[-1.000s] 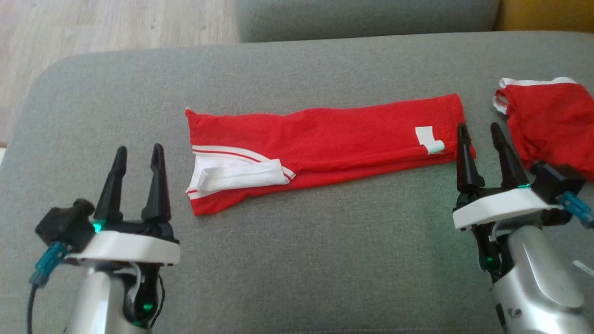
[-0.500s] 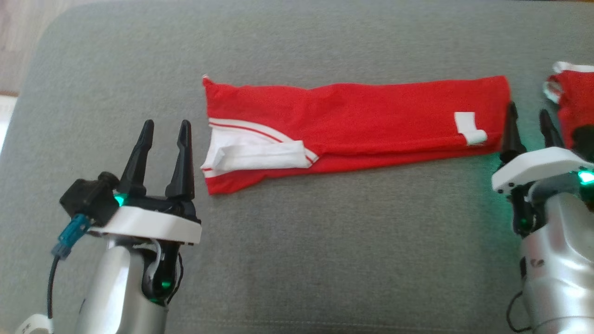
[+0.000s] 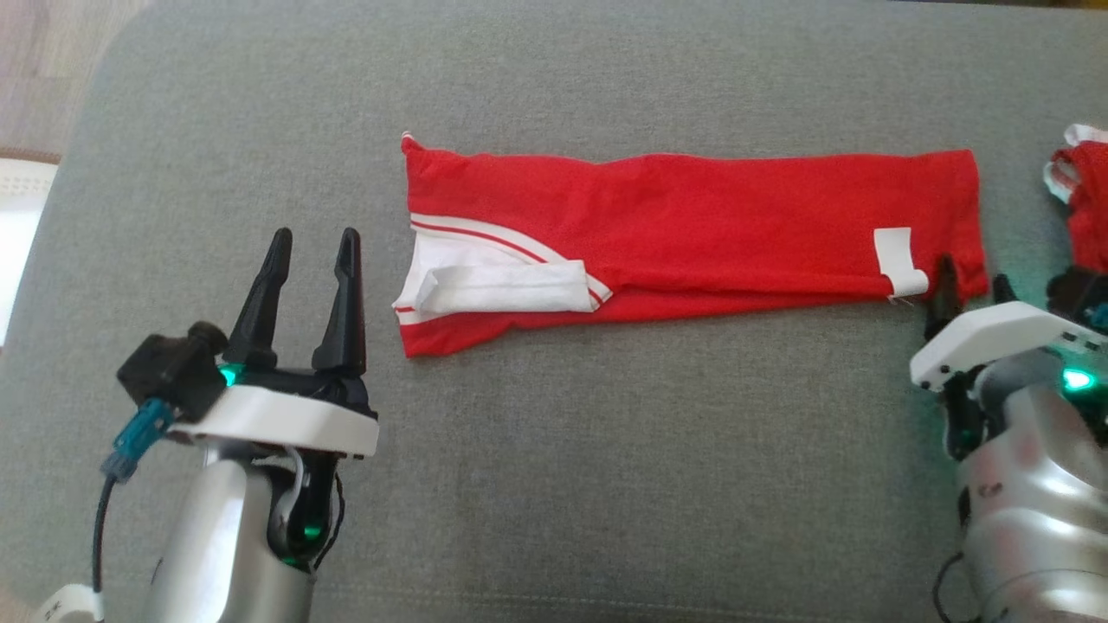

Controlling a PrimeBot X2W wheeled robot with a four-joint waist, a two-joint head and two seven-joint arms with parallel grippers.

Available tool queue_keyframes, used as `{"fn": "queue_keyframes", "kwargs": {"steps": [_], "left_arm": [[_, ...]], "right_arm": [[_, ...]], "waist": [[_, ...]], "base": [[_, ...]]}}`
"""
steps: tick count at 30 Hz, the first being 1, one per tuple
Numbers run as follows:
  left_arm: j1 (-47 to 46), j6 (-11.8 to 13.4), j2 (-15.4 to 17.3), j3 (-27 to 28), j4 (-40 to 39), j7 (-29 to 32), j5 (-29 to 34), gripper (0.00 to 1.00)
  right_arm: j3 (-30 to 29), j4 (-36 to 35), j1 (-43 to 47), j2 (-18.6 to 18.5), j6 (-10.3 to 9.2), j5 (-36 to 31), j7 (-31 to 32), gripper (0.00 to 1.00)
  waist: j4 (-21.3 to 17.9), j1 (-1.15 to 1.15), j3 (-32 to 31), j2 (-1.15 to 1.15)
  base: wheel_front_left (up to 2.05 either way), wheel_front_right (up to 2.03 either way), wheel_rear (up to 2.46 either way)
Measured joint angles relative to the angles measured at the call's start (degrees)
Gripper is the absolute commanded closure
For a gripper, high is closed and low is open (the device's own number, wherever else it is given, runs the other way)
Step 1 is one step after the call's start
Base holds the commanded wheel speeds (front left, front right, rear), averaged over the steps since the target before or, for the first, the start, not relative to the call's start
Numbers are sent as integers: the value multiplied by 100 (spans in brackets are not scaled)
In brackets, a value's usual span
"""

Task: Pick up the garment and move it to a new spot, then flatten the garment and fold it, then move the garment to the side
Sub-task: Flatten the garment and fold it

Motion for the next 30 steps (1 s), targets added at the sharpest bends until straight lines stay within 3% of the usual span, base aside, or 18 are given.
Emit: {"fn": "queue_keyframes", "kwargs": {"steps": [1,2,3,4,11,18,22,27,30], "left_arm": [[0,0,-1,-1,8,0,0,0],[1,0,-1,3,10,0,0,0],[1,0,-2,7,12,0,0,0],[1,0,-2,8,16,0,0,0],[19,0,-2,35,40,0,0,0],[80,0,-2,41,43,0,-38,0],[113,0,-2,37,44,0,-38,0],[262,0,-2,4,63,0,-40,0],[304,0,-2,-41,68,0,-40,0]], "right_arm": [[10,58,-35,18,0,1,0,2],[37,118,-62,33,0,8,-2,61],[76,175,-85,45,0,40,-22,95],[115,225,-106,53,0,68,-40,100],[177,302,-113,31,0,134,-467,100],[-155,12,-66,-400,0,135,-677,100],[-136,-124,49,-339,0,215,-690,100],[268,-499,75,-126,0,474,-690,100],[905,-891,91,71,0,857,-588,100]], "waist": [[-16,0,-15,0],[-35,0,-29,0],[-55,0,-46,0],[-76,0,-65,0],[-232,0,-249,0],[-295,0,-442,0],[-293,0,-526,0],[-215,0,-632,0],[-107,0,-735,0]], "base": [[0,0,0],[0,0,0],[0,0,0],[0,0,0],[0,0,0],[0,0,0],[0,0,0],[0,0,0],[0,0,0]]}}
